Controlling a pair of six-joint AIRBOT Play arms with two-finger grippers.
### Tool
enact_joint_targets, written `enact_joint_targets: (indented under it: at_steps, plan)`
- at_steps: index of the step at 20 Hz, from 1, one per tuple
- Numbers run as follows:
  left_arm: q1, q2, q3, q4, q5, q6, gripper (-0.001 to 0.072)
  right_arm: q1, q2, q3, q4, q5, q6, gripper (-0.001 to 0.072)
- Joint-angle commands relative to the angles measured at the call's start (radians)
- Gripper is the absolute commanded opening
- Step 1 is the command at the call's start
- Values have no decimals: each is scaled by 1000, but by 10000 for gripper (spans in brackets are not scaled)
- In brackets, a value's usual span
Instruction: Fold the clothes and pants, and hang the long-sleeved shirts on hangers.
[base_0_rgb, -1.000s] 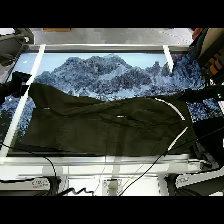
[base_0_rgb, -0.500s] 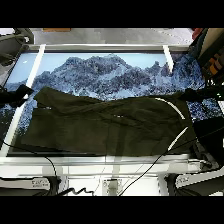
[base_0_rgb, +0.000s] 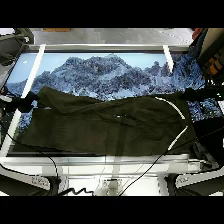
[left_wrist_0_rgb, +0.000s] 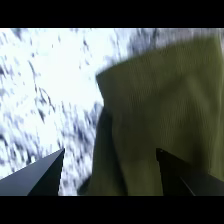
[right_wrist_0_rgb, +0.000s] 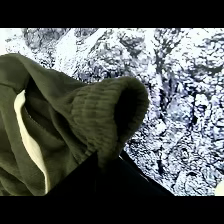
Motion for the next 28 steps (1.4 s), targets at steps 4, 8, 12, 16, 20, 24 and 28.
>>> enact_joint_targets:
  at_steps: [4, 8, 12, 16, 20, 24, 28]
  plan:
    - [-63, -61, 1, -6, 229, 0, 416, 0, 0, 1, 1, -10, 0, 37]
    - [-77, -76, 1, -6, 280, -1, 324, 0, 0, 1, 0, -6, 0, 37]
    - [-58, -32, 2, 2, 303, 54, 16, 0, 0, 1, 0, -6, 0, 37]
    - [-59, 78, 2, 2, 320, 155, 17, 0, 0, 1, 0, -7, 0, 37]
    - [-60, 229, 2, 2, 320, 155, 17, 0, 0, 1, 8, -14, 0, 37]
    - [-60, 403, 2, 2, 311, 158, 17, 0, 27, 1, 16, -47, 0, 36]
    - [-58, 544, 2, 47, 169, 158, 17, -1, 85, 1, -5, -71, 0, 36]
